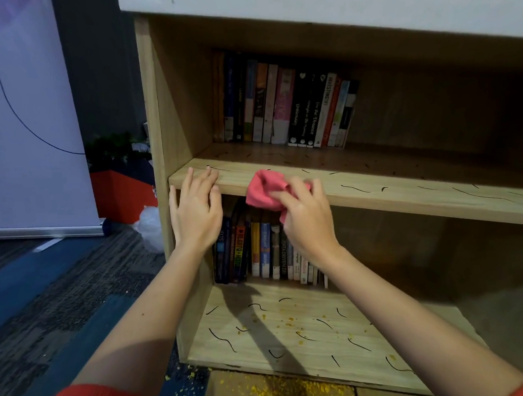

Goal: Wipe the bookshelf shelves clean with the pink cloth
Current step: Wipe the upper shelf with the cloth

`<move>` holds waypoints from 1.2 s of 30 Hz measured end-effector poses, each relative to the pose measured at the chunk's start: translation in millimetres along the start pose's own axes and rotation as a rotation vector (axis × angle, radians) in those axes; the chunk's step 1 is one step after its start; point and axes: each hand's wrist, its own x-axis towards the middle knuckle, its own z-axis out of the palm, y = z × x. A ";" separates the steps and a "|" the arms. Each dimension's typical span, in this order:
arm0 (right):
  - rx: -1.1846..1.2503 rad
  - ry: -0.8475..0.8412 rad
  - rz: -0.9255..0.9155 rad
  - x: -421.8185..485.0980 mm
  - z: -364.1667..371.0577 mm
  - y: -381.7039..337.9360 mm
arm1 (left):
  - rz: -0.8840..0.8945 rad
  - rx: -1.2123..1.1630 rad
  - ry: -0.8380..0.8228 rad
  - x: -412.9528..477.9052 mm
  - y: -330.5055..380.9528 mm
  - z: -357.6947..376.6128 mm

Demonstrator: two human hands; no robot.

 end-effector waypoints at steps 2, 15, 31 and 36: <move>0.067 -0.109 -0.025 -6.4 -2.1 -5.6 | 0.011 0.019 0.002 0.3 -0.9 0.2; 0.003 -0.131 0.032 44.3 -5.7 -11.9 | 0.017 0.083 0.066 0.1 -1.8 3.8; 0.229 -0.310 0.144 69.6 -0.7 -14.4 | 0.109 0.125 0.201 14.3 -6.3 2.7; 0.556 -0.189 0.464 129.3 -7.7 -6.0 | 0.144 0.052 0.275 18.8 -10.3 8.7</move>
